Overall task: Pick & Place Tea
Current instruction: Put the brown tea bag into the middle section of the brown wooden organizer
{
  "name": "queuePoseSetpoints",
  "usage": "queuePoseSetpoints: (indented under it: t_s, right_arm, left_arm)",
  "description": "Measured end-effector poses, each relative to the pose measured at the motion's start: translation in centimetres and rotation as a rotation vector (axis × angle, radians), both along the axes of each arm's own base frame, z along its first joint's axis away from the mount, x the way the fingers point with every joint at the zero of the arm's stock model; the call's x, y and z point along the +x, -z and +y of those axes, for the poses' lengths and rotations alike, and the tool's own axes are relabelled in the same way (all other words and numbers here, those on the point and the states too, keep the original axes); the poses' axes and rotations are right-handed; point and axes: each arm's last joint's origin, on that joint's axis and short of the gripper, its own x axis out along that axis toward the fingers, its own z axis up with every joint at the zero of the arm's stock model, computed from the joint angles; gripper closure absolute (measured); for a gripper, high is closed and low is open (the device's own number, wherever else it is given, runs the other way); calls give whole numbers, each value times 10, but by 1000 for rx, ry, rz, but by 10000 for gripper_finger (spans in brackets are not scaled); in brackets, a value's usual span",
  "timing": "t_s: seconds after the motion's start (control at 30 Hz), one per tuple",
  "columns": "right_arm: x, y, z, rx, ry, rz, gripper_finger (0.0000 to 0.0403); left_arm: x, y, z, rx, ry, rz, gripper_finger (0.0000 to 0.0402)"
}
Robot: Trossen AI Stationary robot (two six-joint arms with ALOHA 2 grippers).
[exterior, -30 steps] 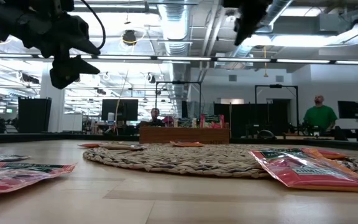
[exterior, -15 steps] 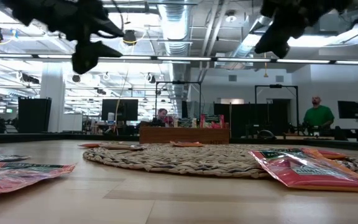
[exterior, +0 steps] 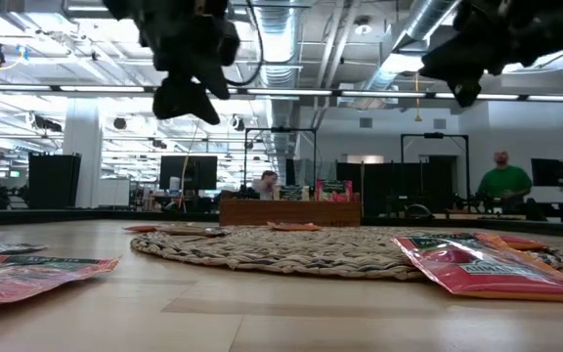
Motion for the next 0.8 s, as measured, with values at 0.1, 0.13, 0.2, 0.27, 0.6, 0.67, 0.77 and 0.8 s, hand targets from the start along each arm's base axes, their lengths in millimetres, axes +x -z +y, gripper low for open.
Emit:
queuePoseSetpoints:
  t_s: [0.1,0.13,0.2,0.27,0.6,0.67,0.77,0.8]
  right_arm:
    - [-7,6,2,5,2,-86,324]
    - [-10,7,2,4,2,-118,324]
    - [-15,10,4,7,-4,-185,324]
    - [-20,13,7,12,-16,-231,324]
    - [-33,32,16,112,-49,-325,324]
    - [-34,31,18,113,-65,-334,324]
    - [-34,31,20,116,-81,-335,324]
    - [-34,31,20,117,-85,-334,324]
  left_arm:
    - [13,3,0,8,54,32,214]
    - [17,4,0,14,68,45,214]
    - [24,5,0,26,81,61,214]
    - [29,8,1,37,96,83,214]
    - [41,45,3,111,172,230,214]
    - [40,51,3,145,173,276,214]
    - [41,58,5,207,187,312,214]
    - [42,60,5,224,193,320,214]
